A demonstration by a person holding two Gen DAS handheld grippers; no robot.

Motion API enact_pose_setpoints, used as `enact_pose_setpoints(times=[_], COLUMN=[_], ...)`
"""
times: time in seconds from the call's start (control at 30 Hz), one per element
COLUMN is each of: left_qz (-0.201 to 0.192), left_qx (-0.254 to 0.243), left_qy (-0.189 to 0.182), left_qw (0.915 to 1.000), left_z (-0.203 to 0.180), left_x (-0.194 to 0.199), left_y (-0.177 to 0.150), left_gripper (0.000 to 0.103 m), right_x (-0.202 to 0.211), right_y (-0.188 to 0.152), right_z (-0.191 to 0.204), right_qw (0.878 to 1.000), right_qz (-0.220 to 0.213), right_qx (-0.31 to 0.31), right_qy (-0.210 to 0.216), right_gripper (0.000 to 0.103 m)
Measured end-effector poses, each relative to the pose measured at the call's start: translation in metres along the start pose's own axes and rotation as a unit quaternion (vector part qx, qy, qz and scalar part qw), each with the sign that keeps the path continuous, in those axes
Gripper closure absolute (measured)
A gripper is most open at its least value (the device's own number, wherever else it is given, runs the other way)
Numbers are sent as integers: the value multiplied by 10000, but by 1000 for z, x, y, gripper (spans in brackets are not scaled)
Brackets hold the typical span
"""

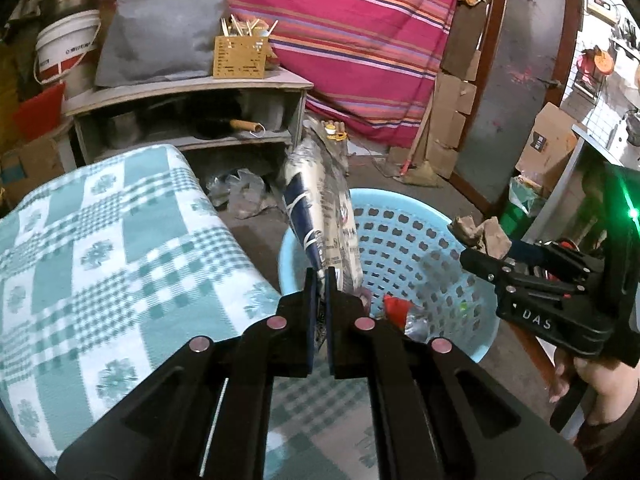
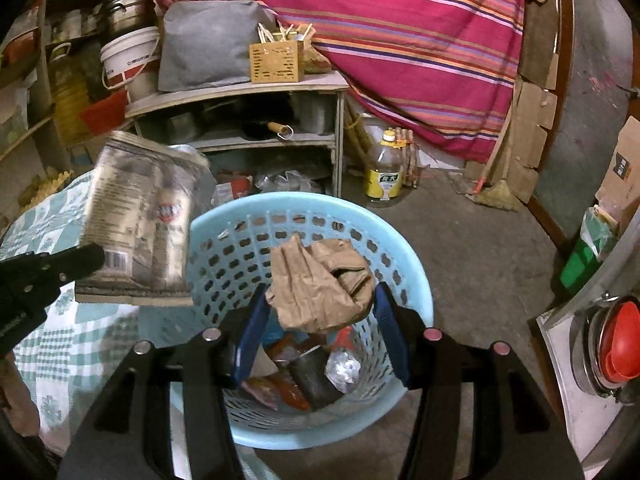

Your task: Collect trash

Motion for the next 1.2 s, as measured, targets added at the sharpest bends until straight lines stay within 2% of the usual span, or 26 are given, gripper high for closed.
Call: enact_pose_setpoints(times=[0.03, 0.07, 0.1, 0.17, 0.3, 0.4, 0.67, 0.93, 1.0, 1.13, 1.17, 1.2], left_qz=[36, 45, 21, -45, -218, -328, -468, -677, -702, -795, -817, -843], left_qx=[9, 14, 19, 45, 62, 39, 128, 335, 381, 436, 431, 420], left_qy=[-1, 34, 74, 131, 395, 612, 1071, 1353, 1404, 1490, 1509, 1537], left_qw=[10000, 10000, 10000, 9999, 9990, 9976, 9931, 9879, 9869, 9847, 9842, 9836], left_z=[1, 0, -1, 0, 11, 21, 52, 83, 89, 97, 98, 100], left_x=[-3, -4, -5, -2, 10, 21, 46, 76, 82, 98, 101, 105], left_y=[0, 0, -1, -1, 2, 6, 11, 9, 9, 6, 5, 4], left_gripper=[88, 72, 63, 57, 38, 29, 19, 12, 11, 8, 7, 6], right_x=[0, 0, -1, -2, -5, -7, -17, -26, -26, -27, -26, -24], right_y=[-1, -1, -2, -2, -2, -2, -2, 11, 14, 16, 16, 16], right_z=[-2, -3, -5, -6, -6, 0, 23, 25, 23, 20, 20, 20], right_qw=[10000, 10000, 10000, 10000, 10000, 10000, 9996, 9998, 9999, 9999, 9998, 9996], right_qz=[3, 6, 10, 13, 17, 22, 67, 35, -6, -36, -45, -89], right_qx=[-8, -20, -34, -48, -33, -33, 82, 27, -73, -161, -190, -231], right_qy=[-7, -13, -16, -13, 16, 75, 248, 168, 134, -33, -79, -115], right_gripper=[50, 50, 50, 50, 50, 50, 50, 47, 30, 24, 17, 15])
Point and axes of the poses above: each gripper's, at about its wrist camera, not at the fingertips, and x roughly against the way its jaws point, z to its left, y to its top, the point moved 2 cm from there along -x, roughly the way its jaws point, and after that the axes turned 7 degrees about -z, right-handed, at the moved point
